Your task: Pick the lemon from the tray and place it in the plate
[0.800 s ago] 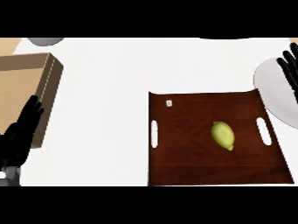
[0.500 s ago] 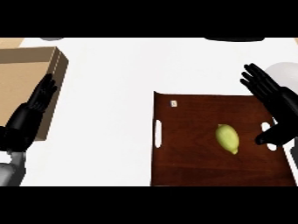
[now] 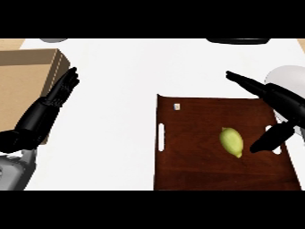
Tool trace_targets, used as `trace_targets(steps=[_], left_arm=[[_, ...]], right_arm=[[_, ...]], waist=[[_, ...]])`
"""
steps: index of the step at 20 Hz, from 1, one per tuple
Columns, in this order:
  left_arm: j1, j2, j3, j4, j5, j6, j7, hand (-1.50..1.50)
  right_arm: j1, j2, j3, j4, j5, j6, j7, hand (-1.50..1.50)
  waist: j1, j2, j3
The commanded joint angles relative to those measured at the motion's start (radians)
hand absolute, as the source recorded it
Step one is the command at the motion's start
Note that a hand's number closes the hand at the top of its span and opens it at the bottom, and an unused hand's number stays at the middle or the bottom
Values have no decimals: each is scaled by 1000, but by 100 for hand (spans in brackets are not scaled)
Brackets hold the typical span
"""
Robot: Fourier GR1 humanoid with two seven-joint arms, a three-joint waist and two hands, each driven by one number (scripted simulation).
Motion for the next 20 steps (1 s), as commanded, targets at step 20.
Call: trace_targets(steps=[20], left_arm=[[9,-65,60,-50,-81,-41,62,0]], right_arm=[[-71,26,14,-103,179,394,445,-150]], waist=[[-40,-9,-3]])
